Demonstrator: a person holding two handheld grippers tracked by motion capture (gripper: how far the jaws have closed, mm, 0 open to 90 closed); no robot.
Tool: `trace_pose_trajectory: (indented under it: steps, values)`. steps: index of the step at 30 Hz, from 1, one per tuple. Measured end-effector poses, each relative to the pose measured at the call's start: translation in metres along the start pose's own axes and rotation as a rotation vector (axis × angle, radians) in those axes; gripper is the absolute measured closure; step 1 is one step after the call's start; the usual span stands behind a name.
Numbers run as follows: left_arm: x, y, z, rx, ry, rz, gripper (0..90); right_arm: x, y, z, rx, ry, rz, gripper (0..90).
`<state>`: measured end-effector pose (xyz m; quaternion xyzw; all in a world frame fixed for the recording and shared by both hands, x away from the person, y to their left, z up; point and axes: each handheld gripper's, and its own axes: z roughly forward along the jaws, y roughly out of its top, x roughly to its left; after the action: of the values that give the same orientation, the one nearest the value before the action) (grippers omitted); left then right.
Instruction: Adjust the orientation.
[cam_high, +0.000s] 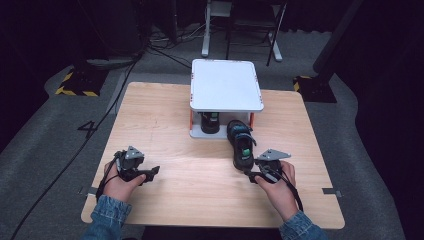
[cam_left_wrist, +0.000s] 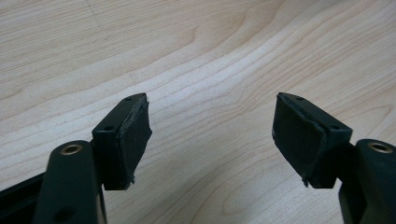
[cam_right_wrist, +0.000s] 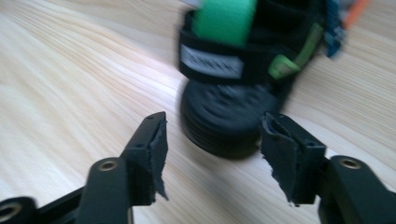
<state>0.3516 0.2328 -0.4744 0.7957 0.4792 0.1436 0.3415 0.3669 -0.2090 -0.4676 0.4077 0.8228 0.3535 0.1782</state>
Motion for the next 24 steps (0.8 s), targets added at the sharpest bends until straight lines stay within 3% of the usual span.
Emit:
trace_pose_trajectory:
  steps: [3,7,12,16,22,24]
  values:
    - [0.000,0.001,0.000,-0.003,0.000,-0.002,28.4,-0.004,-0.005,0.006,0.003,-0.031,0.014,33.2]
    - [0.000,0.002,0.001,-0.004,-0.004,-0.002,28.4,-0.003,-0.008,0.021,0.028,-0.053,-0.003,30.9]
    - [-0.001,0.003,0.002,-0.009,-0.004,0.005,28.4,-0.003,-0.006,0.035,0.045,-0.044,0.005,22.7]
    - [0.000,0.002,0.002,-0.002,-0.003,0.007,28.4,-0.004,0.000,0.039,0.071,-0.042,-0.004,22.3]
    - [0.002,0.000,0.001,-0.005,-0.005,-0.002,28.5,-0.008,0.022,0.050,-0.036,-0.053,0.017,22.7]
    - [0.002,-0.001,0.000,-0.004,-0.003,-0.006,28.4,-0.011,0.030,0.054,-0.050,-0.052,0.027,22.6]
